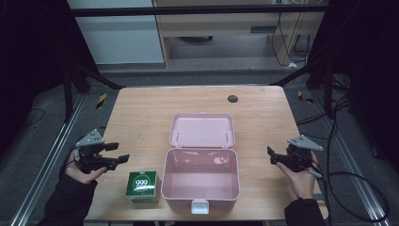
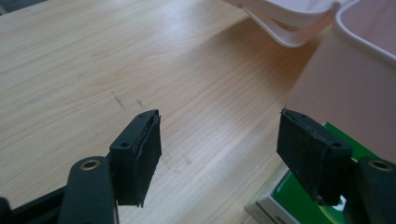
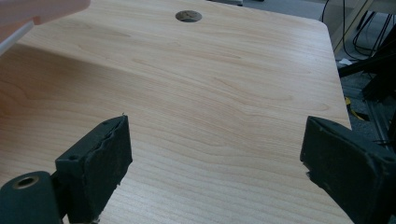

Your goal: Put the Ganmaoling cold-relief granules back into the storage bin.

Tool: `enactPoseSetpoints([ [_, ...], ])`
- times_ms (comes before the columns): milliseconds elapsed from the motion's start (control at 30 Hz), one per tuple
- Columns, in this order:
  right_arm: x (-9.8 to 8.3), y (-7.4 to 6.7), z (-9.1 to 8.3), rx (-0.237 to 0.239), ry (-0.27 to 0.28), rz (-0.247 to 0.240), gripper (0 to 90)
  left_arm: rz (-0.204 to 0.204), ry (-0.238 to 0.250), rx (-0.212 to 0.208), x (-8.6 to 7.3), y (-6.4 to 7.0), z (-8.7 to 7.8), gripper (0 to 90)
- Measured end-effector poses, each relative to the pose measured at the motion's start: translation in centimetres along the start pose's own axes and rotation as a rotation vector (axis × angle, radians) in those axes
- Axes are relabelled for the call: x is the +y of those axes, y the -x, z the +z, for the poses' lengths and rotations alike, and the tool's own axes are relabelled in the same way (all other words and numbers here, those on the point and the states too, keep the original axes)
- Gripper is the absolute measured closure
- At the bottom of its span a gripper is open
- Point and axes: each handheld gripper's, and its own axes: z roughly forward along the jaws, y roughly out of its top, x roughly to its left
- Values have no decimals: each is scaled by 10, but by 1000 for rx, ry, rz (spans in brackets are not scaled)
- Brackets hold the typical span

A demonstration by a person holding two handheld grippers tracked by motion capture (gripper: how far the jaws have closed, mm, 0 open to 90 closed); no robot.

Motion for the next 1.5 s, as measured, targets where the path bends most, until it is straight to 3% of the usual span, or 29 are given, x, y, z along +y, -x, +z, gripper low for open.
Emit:
enactPoseSetpoints([
  [333, -1, 1, 0, -2, -16, -27, 83, 100, -51, -69, 6, 8, -4, 224],
  [533, -2, 0, 1, 3, -28, -35, 81, 189, -131, -111, 12, 14, -4, 210],
  [633, -2, -1, 2, 4, -37, -39, 78, 210, -148, -125, 14, 16, -4, 208],
  [667, -3, 0, 3, 6, -37, -43, 76, 234, -163, -151, 17, 19, -3, 208],
  [833, -3, 0, 3, 3, -49, -50, 67, 293, -199, -197, 23, 26, 1, 193],
  [1267, -4, -1, 4, 9, -60, -56, 56, 380, -319, -254, 23, 40, 13, 121],
  [1500, -5, 0, 5, 6, -60, -64, 48, 431, -365, -261, 25, 48, 20, 80],
])
